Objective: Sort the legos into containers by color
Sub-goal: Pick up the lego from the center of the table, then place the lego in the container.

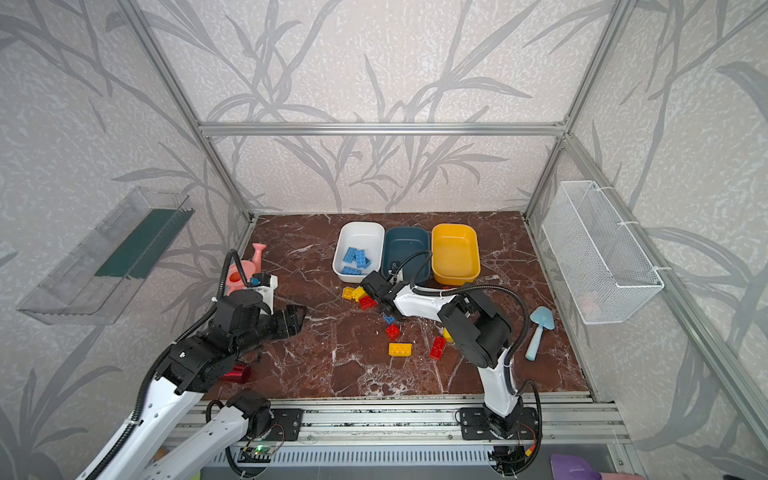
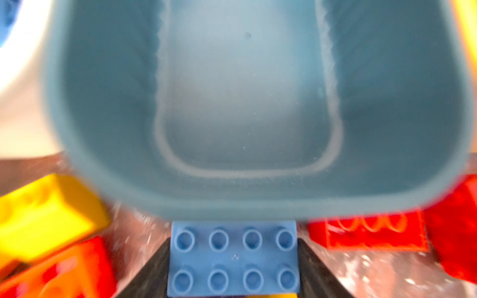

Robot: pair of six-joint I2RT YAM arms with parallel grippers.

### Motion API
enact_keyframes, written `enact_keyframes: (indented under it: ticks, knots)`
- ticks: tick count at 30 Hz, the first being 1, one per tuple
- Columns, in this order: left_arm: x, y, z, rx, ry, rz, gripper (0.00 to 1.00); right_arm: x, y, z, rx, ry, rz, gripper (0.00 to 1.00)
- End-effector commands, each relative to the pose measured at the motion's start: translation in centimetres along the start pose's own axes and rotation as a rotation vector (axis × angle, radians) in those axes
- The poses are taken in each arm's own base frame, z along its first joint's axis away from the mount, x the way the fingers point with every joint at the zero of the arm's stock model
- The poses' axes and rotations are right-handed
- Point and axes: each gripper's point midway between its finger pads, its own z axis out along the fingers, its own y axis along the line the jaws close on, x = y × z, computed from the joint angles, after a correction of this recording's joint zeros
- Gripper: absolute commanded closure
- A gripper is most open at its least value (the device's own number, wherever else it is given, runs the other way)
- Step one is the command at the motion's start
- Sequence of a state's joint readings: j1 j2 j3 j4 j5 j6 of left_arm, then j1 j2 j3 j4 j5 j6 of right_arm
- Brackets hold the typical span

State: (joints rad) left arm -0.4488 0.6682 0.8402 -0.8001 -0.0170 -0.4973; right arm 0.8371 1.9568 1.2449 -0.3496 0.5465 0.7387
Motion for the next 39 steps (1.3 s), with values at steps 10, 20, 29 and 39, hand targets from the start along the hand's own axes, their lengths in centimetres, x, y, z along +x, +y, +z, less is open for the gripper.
enact_keyframes:
  ticks: [10,20,29,39]
  knots:
    - [0.1,0.6,-0.1,-0.023,-0.010,0.006,0.27,-4.4,5.0,-7.8,-0.303,-0.022,-0.236,0.38]
    - [0.2,0.6,0.0,-0.025,-0.004,0.005,0.27,-10.2,12.0,-6.6,-0.498,-0.007,-0.291,0.37]
    - [0.3,0.6,0.2,-0.024,0.002,0.007,0.27,-13.6,13.6,-1.4,-0.511,0.040,-0.241,0.36]
    - [0.7,0.1,0.5,0.001,0.022,0.024,0.27,-15.1,14.4,0.1,-0.517,0.041,-0.236,0.20]
